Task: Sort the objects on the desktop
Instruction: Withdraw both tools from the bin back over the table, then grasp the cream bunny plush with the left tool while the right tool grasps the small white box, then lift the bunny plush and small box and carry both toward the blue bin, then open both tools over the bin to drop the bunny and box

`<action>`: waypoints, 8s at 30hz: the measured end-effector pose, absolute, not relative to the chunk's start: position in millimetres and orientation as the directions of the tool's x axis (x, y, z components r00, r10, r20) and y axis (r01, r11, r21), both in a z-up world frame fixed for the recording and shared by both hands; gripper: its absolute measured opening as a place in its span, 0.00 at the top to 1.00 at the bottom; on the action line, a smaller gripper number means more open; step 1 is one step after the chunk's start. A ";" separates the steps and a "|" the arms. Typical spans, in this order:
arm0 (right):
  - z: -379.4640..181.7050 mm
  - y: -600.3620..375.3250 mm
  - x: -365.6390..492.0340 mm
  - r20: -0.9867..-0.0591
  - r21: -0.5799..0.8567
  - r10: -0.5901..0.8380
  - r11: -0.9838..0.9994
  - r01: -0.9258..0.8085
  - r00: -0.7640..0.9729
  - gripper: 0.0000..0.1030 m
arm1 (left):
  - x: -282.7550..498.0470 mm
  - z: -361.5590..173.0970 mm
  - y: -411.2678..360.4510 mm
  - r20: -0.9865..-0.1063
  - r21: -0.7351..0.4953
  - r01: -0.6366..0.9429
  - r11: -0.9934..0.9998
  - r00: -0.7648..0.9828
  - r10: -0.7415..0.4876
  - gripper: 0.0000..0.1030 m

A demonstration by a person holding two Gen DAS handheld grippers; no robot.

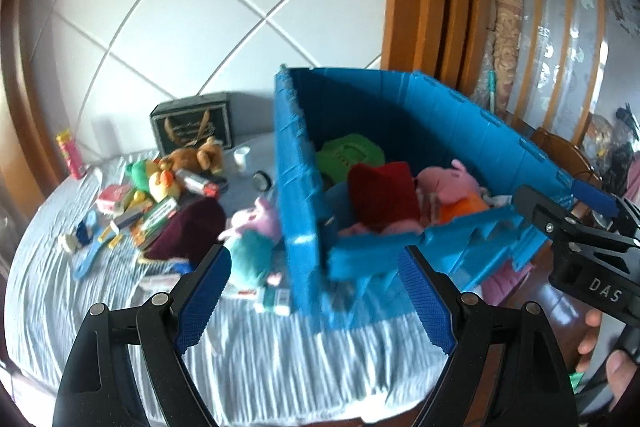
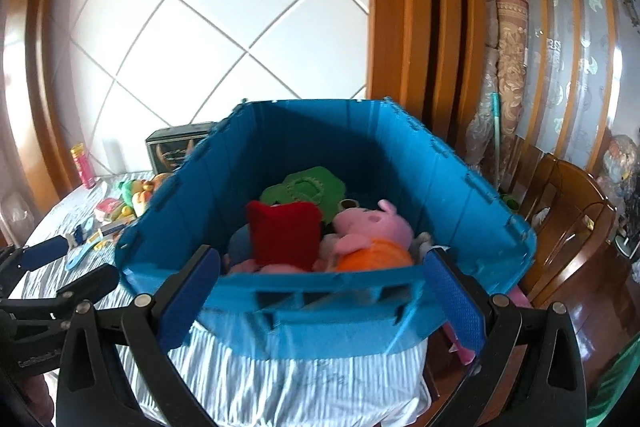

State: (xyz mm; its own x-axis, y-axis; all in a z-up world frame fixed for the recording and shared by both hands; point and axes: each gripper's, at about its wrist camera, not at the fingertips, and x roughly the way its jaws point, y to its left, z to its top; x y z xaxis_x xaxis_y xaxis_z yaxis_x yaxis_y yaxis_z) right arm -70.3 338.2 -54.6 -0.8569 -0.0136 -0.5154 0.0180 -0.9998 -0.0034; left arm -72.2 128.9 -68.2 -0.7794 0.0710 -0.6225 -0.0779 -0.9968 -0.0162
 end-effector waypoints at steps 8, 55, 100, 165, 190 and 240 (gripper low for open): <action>-60.0 293.8 -50.8 -0.496 -0.011 -0.115 -0.990 0.138 -0.861 0.00 | -49.3 -80.5 92.4 -0.648 -0.021 0.059 -0.998 -0.761 -0.031 0.16; -131.5 -14.3 -108.7 -0.649 0.036 -0.245 -0.956 0.293 -0.720 0.00 | -61.8 -148.6 -290.0 -0.775 -0.016 0.388 -0.922 -0.587 -0.234 0.16; -289.6 -147.0 -372.3 -0.880 0.051 -0.139 -0.978 0.200 -0.453 0.00 | -362.2 -337.9 -485.6 -0.898 0.167 0.292 -0.942 -0.350 -0.268 0.16; -205.1 -275.5 -322.7 -0.740 0.091 -0.404 -0.852 0.515 -0.537 0.71 | -261.4 -207.6 -438.5 -0.779 -0.001 0.328 -0.945 -0.593 -0.205 0.57; -89.5 -89.8 -183.5 -0.599 -0.017 -0.425 -0.841 0.541 -0.679 0.71 | -160.0 -97.6 -244.2 -0.656 -0.018 0.331 -0.943 -0.716 -0.239 0.57; -58.1 421.2 -178.4 -0.561 0.019 -0.084 -0.996 0.089 -0.824 0.71 | -208.0 -61.4 247.3 -0.633 0.054 -0.126 -0.991 -0.771 0.064 0.46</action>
